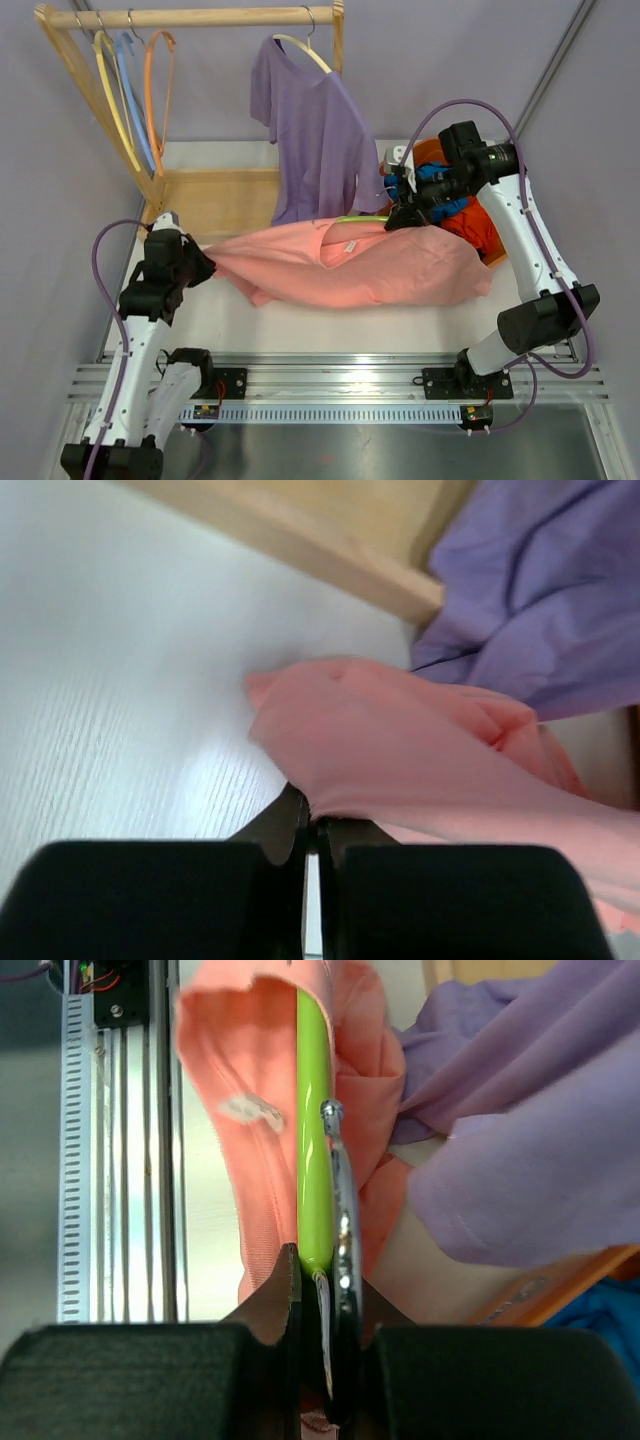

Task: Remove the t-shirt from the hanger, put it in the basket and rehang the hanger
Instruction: Remove the tshirt from the hanger

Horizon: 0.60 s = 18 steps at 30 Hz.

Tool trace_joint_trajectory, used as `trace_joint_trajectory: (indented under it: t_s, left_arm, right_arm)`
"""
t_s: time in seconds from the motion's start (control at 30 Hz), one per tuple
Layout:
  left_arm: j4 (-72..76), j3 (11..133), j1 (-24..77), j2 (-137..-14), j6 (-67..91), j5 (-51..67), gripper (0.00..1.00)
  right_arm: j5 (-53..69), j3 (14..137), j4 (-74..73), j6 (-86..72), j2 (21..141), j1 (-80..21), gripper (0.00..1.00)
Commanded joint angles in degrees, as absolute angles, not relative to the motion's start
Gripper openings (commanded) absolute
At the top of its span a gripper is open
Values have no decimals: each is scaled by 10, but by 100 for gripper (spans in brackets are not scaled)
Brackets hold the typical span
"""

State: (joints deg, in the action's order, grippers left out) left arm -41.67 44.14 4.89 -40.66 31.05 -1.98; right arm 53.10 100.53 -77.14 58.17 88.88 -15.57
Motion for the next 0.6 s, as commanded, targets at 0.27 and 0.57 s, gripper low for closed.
trace_joint_trajectory:
  t_s: [0.27,0.57]
  left_arm:
    - [-375,394,-62,-454,354,150,2]
    - [-373,475,-47,-419,331,270,69]
  right_arm:
    - [577,1042,-938,690,862,-69,0]
    - [598,1044,-933,655,879,-74,0]
